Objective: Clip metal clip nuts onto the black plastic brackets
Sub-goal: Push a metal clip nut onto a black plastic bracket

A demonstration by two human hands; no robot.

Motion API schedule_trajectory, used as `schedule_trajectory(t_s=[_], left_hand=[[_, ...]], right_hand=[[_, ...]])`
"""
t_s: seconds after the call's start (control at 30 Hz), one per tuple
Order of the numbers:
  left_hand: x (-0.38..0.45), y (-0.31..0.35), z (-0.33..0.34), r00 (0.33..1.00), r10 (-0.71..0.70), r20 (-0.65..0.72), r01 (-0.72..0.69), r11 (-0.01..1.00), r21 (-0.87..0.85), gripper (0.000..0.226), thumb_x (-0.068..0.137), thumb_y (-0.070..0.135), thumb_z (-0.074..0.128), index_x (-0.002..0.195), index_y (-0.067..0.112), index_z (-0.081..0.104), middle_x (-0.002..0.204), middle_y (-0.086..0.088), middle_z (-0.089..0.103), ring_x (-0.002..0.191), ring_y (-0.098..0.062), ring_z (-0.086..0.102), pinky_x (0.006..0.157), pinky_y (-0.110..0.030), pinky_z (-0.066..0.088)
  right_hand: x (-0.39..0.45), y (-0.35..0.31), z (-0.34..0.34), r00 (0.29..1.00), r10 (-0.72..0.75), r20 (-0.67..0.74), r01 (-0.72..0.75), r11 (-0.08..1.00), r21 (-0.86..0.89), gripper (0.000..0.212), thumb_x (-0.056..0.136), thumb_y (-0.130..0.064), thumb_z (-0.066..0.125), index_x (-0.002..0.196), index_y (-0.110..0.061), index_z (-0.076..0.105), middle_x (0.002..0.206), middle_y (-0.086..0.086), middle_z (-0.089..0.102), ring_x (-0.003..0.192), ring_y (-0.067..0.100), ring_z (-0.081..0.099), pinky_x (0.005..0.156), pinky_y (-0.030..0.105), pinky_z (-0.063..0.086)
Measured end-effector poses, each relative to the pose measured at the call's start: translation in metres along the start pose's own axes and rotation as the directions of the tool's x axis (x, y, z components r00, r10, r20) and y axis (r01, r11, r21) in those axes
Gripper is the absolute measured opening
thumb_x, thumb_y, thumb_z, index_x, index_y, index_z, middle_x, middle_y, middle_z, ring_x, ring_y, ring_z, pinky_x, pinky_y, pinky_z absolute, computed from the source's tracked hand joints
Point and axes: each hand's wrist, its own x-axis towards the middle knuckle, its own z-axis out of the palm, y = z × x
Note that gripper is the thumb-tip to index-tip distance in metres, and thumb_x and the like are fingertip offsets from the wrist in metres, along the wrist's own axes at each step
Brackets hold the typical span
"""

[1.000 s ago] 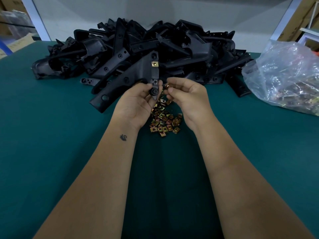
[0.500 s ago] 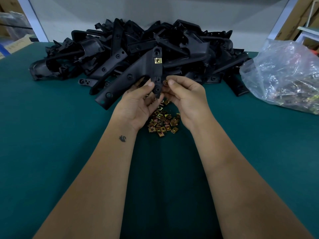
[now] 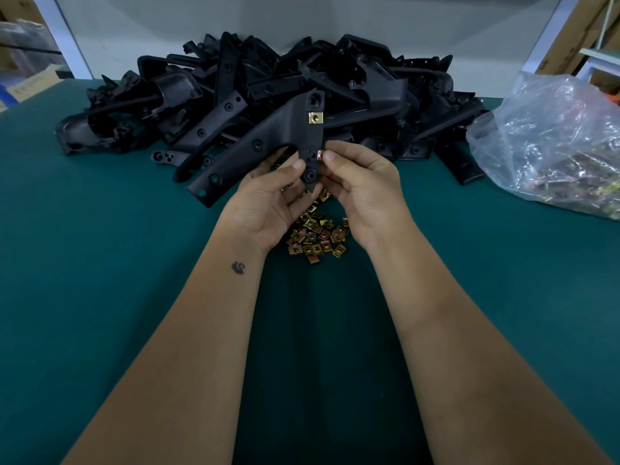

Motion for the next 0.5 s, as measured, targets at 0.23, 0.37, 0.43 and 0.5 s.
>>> schedule_trajectory(t_s=[0.23,0.37,0.43,0.5], left_hand=[[-0.0016,0.0010,0.0022,0.998,0.040,0.052,-0.042,0.998,0.054,0.037,0.092,0.000,0.058,0.125,0.015,0.054,0.096,0.000,0.076,0.086,-0.014,0.073,0.071,-0.028,0.059],[-0.0024,0.0023,0.0052,0.997,0.060,0.058,-0.065,0.994,0.086,0.034,0.087,0.000,0.062,0.116,0.016,0.057,0.094,-0.001,0.076,0.083,-0.012,0.072,0.071,-0.029,0.060],[-0.0027,0.0026,0.0066,0.996,0.067,0.058,-0.072,0.993,0.098,0.043,0.080,0.003,0.065,0.121,0.015,0.055,0.097,-0.002,0.073,0.085,-0.011,0.069,0.072,-0.029,0.060],[-0.0027,0.0028,0.0064,0.996,0.066,0.051,-0.072,0.991,0.111,0.050,0.078,0.004,0.066,0.125,0.015,0.053,0.100,-0.003,0.068,0.087,-0.012,0.064,0.072,-0.029,0.059]], right_hand=[[0.0012,0.0004,-0.0017,1.000,-0.022,0.019,0.021,1.000,0.010,0.015,0.087,0.004,0.065,0.093,-0.009,0.069,0.090,0.009,0.073,0.084,0.018,0.069,0.081,0.031,0.057],[-0.0001,0.0005,-0.0017,0.998,-0.066,0.019,0.065,0.998,0.015,0.016,0.086,0.006,0.065,0.089,-0.010,0.068,0.083,0.006,0.072,0.082,0.016,0.069,0.079,0.028,0.055],[-0.0010,0.0008,0.0002,0.996,-0.091,0.023,0.091,0.996,0.000,0.017,0.085,0.006,0.066,0.086,-0.011,0.068,0.082,0.005,0.072,0.083,0.016,0.068,0.082,0.028,0.053],[-0.0014,0.0014,0.0016,0.995,-0.099,0.021,0.100,0.995,-0.012,0.018,0.085,0.006,0.067,0.085,-0.012,0.068,0.082,0.004,0.072,0.086,0.018,0.067,0.087,0.030,0.052]])
